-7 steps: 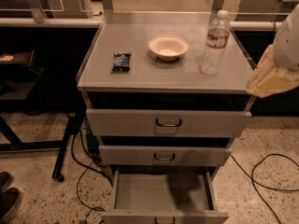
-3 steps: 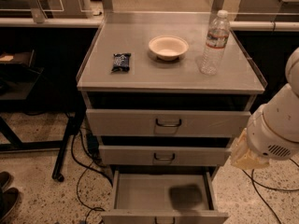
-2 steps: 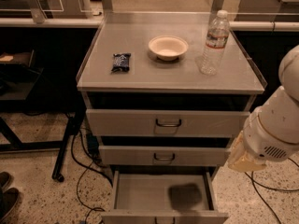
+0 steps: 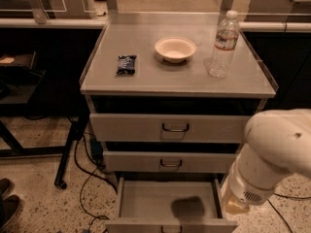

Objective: Close bottom drawer

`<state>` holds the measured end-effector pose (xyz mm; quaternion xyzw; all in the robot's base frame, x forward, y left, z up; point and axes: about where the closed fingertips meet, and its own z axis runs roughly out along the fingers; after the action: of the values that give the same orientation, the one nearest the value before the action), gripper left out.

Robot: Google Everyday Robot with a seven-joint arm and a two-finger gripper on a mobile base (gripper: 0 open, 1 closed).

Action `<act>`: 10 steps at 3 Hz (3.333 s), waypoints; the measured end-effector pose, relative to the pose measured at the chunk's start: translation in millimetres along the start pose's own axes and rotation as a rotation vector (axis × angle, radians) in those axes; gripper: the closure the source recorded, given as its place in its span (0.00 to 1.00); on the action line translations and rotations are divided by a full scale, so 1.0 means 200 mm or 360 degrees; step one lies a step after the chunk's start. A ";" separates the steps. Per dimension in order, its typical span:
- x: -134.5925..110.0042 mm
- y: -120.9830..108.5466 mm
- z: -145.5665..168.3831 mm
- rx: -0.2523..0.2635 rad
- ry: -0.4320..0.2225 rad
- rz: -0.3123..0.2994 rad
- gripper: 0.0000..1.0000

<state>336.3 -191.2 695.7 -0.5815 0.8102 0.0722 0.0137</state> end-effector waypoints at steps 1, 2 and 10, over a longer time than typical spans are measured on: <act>0.00 0.00 0.28 -0.0070 0.0031 0.0042 1.00; 0.00 0.00 0.28 -0.0071 0.0032 0.0042 1.00; 0.20 -0.06 1.63 -0.0425 0.0041 0.0602 1.00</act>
Offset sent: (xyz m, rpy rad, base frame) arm -0.0030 0.0067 -0.0486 -0.0076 0.0450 -0.0129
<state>315.0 -189.4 367.9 -0.4168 0.8881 0.1727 -0.0876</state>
